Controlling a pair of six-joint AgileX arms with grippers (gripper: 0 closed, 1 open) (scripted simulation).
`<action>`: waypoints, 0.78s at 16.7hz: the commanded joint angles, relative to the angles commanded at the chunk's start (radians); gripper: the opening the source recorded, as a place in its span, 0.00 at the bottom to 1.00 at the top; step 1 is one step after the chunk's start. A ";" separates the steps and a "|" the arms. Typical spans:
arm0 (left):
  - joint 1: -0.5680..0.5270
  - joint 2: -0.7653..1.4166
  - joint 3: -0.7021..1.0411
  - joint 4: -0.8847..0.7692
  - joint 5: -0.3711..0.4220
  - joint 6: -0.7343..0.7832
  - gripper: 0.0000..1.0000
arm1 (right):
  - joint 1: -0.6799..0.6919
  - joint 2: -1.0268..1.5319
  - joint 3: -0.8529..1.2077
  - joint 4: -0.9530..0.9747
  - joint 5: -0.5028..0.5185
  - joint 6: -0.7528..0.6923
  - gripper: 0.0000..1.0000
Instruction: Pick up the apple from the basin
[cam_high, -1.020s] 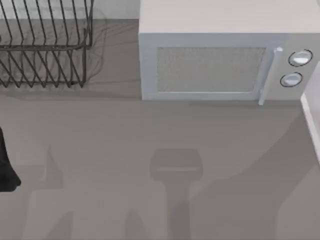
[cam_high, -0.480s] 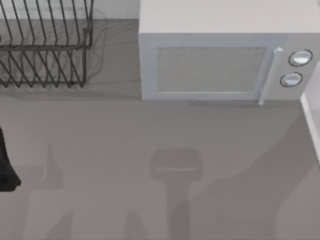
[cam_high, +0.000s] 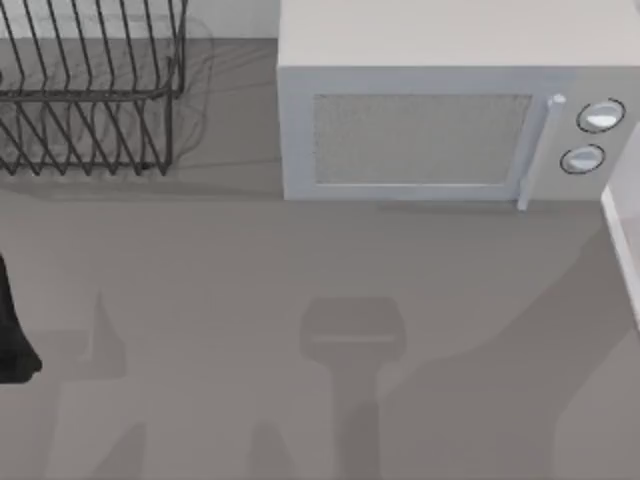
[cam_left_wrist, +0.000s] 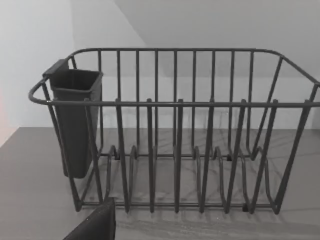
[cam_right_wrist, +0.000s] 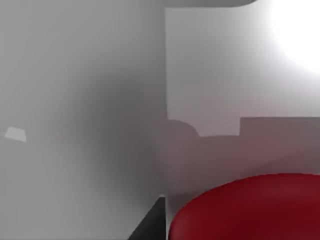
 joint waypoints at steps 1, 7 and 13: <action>0.000 0.000 0.000 0.000 0.000 0.000 1.00 | 0.000 0.000 0.000 0.000 0.000 0.000 0.00; 0.000 0.000 0.000 0.000 0.000 0.000 1.00 | 0.000 0.000 0.000 0.000 0.000 0.000 0.00; 0.000 0.000 0.000 0.000 0.000 0.000 1.00 | 0.000 -0.074 0.124 -0.142 -0.015 0.005 0.00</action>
